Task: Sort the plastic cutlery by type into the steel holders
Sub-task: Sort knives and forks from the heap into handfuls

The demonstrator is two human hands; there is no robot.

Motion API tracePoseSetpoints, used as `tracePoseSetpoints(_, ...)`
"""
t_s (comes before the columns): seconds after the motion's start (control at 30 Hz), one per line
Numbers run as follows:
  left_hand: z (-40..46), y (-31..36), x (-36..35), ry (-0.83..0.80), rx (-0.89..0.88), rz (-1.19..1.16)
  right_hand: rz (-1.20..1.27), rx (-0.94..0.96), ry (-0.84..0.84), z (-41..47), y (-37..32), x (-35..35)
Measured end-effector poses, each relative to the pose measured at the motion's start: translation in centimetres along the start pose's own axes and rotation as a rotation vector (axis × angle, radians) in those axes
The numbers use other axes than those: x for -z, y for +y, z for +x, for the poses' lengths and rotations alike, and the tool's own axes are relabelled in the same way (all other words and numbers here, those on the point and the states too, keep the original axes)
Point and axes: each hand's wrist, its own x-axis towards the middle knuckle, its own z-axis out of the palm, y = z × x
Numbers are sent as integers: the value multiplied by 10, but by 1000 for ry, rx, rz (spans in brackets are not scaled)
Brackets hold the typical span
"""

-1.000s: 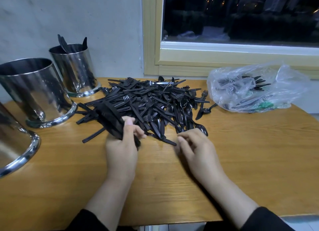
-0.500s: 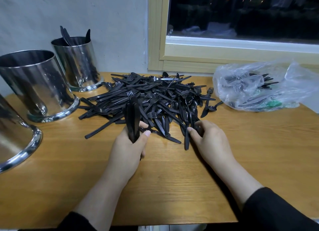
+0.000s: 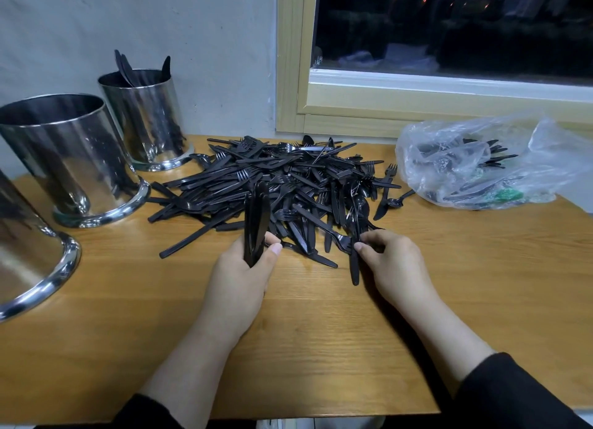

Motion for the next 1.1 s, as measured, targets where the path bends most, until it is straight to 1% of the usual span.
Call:
tracePoseSetpoints(0.23,1,-1,0,10,8,-7,165,-77,25,3,2,18)
tracePoseSetpoints(0.43,0,0,0,35,22,14,221,-56,38,4,0,44)
tracePoseSetpoints(0.57,0,1,0,39,23,23,216,-58,5,3,-1,56)
tracePoseSetpoints(0.67,-1,0,0,35,21,13,228,-19,49,1,-3,66)
tracePoseSetpoints(0.77,0,-1,1,28,21,23,225,35,151,-1,-5,77)
tracePoseSetpoints(0.9,-1,1,1,25,23,16,321,92,296,-4,-10,90)
tracePoseSetpoints(0.97,-2,1,1,27,27,14,347,124,299,-7,-15,94)
tracePoseSetpoints(1.1,-5,5,-1,5,37,-19,402,210,224,-17,-27,91)
